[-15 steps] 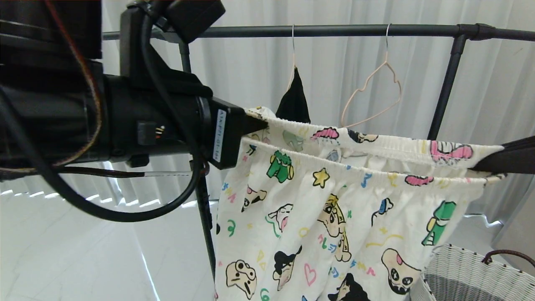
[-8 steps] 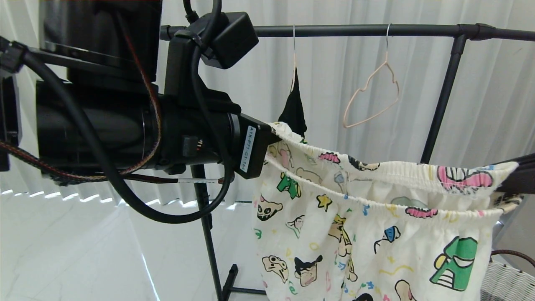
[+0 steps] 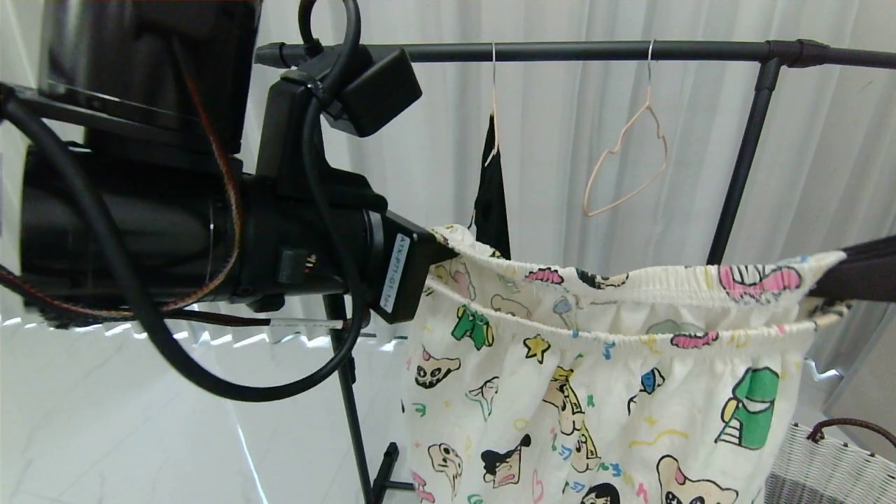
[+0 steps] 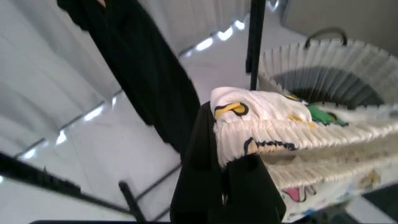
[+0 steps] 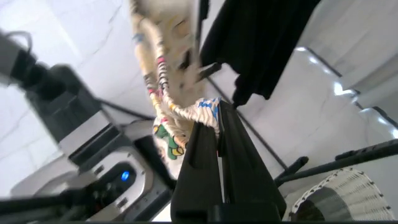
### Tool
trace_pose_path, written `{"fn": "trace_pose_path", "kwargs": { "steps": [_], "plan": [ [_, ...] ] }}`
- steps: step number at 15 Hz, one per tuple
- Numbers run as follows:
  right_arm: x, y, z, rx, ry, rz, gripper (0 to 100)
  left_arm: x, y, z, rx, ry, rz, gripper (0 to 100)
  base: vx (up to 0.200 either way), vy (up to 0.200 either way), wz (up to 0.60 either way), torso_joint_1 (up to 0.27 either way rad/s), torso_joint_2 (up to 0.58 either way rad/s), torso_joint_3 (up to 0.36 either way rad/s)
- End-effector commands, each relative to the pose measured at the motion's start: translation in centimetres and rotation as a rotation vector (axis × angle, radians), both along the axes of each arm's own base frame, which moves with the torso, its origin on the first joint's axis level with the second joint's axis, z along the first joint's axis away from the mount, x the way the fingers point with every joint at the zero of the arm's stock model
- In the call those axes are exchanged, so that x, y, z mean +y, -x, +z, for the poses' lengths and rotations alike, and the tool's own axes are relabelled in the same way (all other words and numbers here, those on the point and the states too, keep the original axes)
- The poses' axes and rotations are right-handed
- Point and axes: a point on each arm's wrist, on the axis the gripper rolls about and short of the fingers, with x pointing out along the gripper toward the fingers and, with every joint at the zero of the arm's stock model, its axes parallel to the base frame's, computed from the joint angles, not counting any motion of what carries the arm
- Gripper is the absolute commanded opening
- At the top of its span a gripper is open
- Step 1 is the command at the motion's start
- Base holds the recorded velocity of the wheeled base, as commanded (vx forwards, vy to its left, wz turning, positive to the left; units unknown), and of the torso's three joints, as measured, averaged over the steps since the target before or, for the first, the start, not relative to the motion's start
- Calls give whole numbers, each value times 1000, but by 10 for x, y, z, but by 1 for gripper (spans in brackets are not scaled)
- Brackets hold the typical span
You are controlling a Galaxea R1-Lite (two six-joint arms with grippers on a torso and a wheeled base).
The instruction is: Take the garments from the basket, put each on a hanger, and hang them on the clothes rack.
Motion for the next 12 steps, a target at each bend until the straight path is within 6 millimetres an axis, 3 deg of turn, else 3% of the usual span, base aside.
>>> {"fn": "trace_pose_path", "kwargs": {
  "steps": [1, 4, 7, 9, 12],
  "plan": [
    [8, -19, -2, -25, -17, -65, 0, 15, 16, 11, -1, 20, -1, 0, 0, 0, 0, 0, 0, 0],
    [26, -54, 0, -114, -55, -118, 0, 32, 42, 23, 36, 74, -20, 0, 0, 0, 0, 0, 0, 0],
    [49, -75, 1, -171, -125, -114, 0, 42, 80, 42, 59, 205, -152, 0, 0, 0, 0, 0, 0, 0],
    [58, -83, 2, -189, -169, -75, 0, 51, 99, 43, 80, 214, -204, 0, 0, 0, 0, 0, 0, 0],
    [61, -84, 0, -182, -170, -59, 0, 55, 105, 41, 80, 207, -220, 0, 0, 0, 0, 0, 0, 0]
  ]
}}
